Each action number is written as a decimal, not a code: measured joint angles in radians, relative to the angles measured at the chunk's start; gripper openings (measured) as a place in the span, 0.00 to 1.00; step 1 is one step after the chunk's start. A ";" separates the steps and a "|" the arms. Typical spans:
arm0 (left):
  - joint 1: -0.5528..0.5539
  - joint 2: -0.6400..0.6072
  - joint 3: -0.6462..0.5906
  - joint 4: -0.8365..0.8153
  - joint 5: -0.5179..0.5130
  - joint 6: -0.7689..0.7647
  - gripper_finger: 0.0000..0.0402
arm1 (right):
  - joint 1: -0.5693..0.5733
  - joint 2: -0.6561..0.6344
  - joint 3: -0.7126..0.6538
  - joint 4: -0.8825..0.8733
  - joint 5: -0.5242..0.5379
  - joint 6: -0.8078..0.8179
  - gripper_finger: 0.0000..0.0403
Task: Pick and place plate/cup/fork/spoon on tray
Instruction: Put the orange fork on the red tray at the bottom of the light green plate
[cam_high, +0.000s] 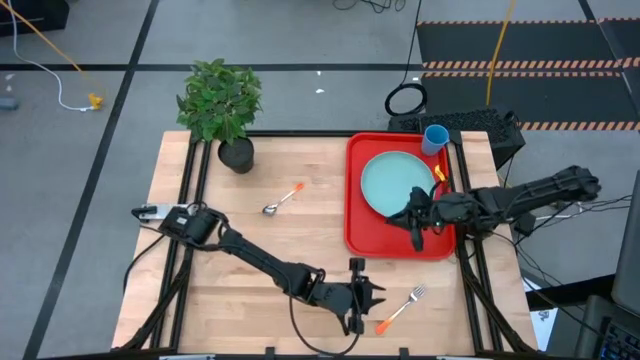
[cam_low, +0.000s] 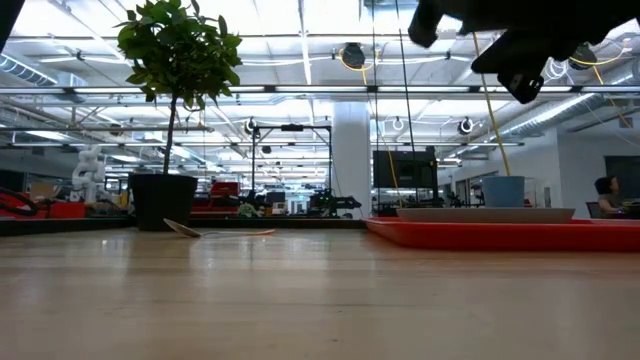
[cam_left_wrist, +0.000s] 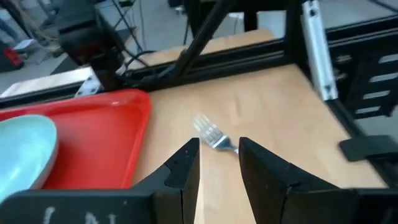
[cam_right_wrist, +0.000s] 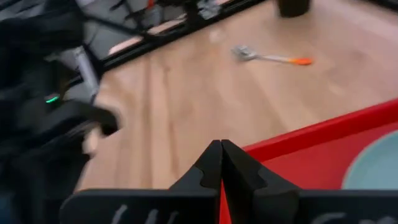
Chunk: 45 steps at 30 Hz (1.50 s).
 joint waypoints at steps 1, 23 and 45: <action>0.001 0.008 0.000 0.006 -0.003 -0.007 0.29 | 0.017 0.000 0.000 -0.007 -0.022 -0.008 0.00; -0.109 0.020 0.000 -0.166 -0.004 -0.112 0.29 | 0.584 0.495 -0.001 0.137 -0.121 0.206 0.05; -0.120 0.019 0.000 -0.164 -0.003 -0.067 0.29 | 0.710 0.705 -0.002 0.188 0.035 -0.035 0.25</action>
